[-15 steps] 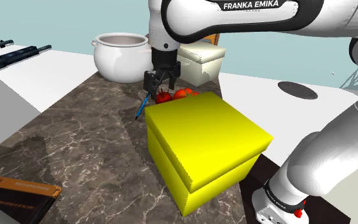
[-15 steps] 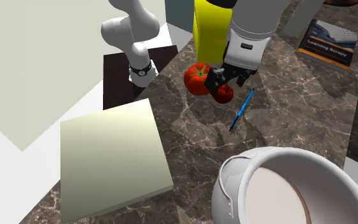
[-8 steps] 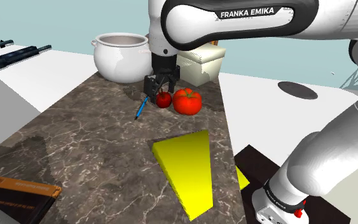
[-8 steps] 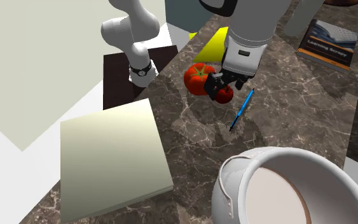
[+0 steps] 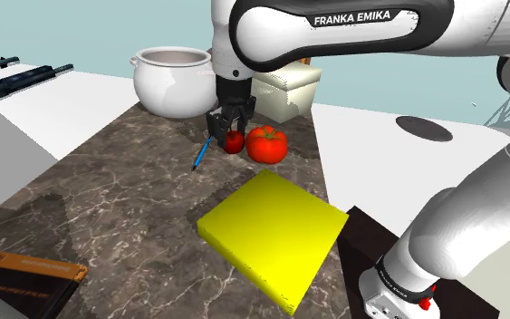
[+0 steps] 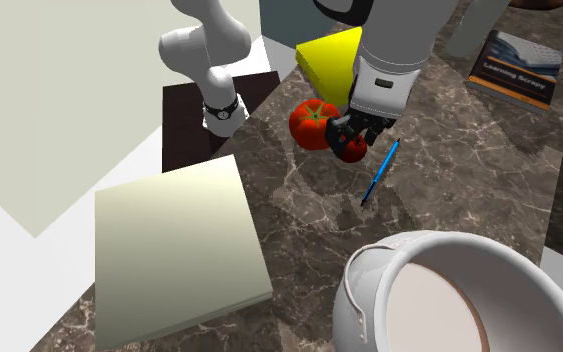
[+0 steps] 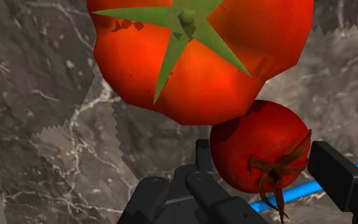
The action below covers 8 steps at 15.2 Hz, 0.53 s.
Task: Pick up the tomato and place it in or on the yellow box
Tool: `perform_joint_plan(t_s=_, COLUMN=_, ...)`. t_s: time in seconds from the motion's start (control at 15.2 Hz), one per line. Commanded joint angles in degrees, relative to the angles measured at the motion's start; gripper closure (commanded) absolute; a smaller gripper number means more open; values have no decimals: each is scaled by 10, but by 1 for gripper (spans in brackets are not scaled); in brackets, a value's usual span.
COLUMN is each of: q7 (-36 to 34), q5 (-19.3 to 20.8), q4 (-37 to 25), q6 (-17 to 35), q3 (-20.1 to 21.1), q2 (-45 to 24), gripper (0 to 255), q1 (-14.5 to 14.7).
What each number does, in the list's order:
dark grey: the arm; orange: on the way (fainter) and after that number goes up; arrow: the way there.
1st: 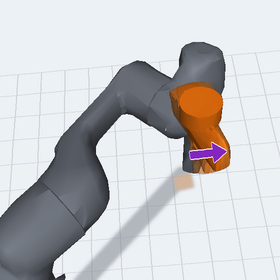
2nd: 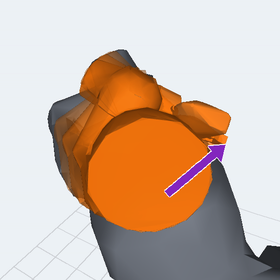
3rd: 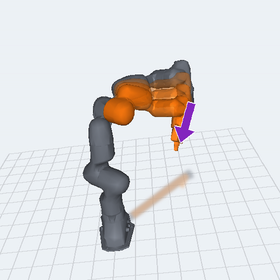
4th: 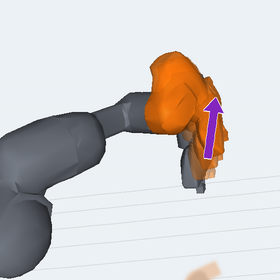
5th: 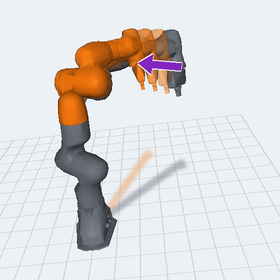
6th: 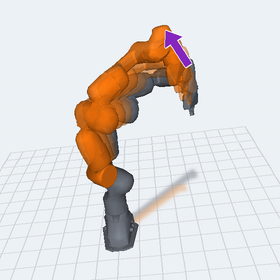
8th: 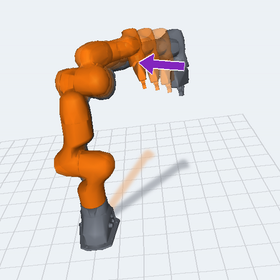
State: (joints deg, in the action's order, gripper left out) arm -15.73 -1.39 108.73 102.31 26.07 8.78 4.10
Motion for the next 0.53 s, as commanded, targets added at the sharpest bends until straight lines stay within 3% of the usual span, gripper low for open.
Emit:
perform_joint_plan(t_s=0.0, q7=0, q5=0, q4=0, q6=0, q3=0, q2=0, gripper=255, q1=0)
perform_joint_plan(t_s=0.46, q7=0, q5=1, q4=-32, q6=-31, q3=0, q2=-2, gripper=255, q1=-1)
